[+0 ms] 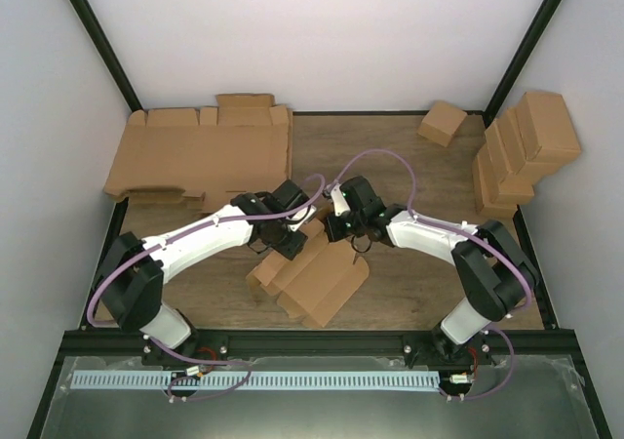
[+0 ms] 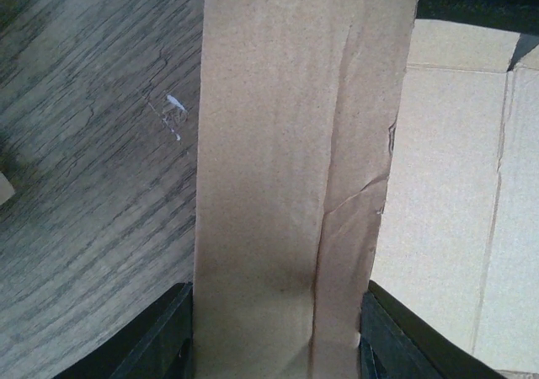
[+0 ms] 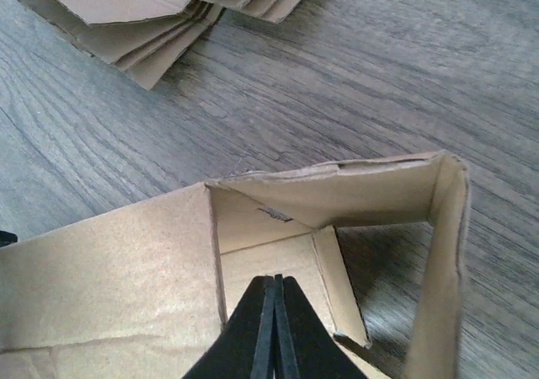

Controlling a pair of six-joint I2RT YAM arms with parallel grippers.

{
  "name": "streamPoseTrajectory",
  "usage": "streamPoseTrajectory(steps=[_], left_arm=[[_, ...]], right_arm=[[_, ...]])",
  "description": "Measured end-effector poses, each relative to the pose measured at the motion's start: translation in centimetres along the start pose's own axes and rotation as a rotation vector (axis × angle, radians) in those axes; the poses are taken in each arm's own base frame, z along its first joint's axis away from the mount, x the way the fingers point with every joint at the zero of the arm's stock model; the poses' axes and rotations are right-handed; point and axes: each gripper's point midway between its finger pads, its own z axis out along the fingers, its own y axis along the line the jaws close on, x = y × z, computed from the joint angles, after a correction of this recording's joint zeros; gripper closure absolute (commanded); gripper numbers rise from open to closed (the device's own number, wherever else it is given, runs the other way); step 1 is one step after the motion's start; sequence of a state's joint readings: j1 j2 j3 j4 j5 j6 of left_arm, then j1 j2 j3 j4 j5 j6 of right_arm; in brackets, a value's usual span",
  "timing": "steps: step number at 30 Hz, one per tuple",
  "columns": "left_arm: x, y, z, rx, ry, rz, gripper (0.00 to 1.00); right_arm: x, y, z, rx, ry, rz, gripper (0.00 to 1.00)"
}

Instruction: Fold the paper box

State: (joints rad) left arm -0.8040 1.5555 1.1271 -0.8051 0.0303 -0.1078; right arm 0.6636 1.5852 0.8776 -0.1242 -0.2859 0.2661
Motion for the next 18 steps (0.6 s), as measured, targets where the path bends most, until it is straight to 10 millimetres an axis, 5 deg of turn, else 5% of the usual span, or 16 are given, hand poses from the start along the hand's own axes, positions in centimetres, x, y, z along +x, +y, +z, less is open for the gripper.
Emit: streamPoseTrajectory(steps=[5, 13, 18], left_arm=[[0.0, 0.1, 0.1, -0.018, 0.002, 0.006, 0.5], [-0.1, 0.3, 0.1, -0.031, 0.001, 0.008, 0.5], [-0.1, 0.3, 0.1, -0.032, 0.001, 0.009, 0.5]], right_arm=[[0.0, -0.4, -0.8, 0.031, -0.014, -0.003, 0.89], [-2.2, -0.6, -4.7, 0.113, -0.145, -0.023, 0.68], [-1.9, -2.2, -4.8, 0.197, -0.145, 0.002, 0.67]])
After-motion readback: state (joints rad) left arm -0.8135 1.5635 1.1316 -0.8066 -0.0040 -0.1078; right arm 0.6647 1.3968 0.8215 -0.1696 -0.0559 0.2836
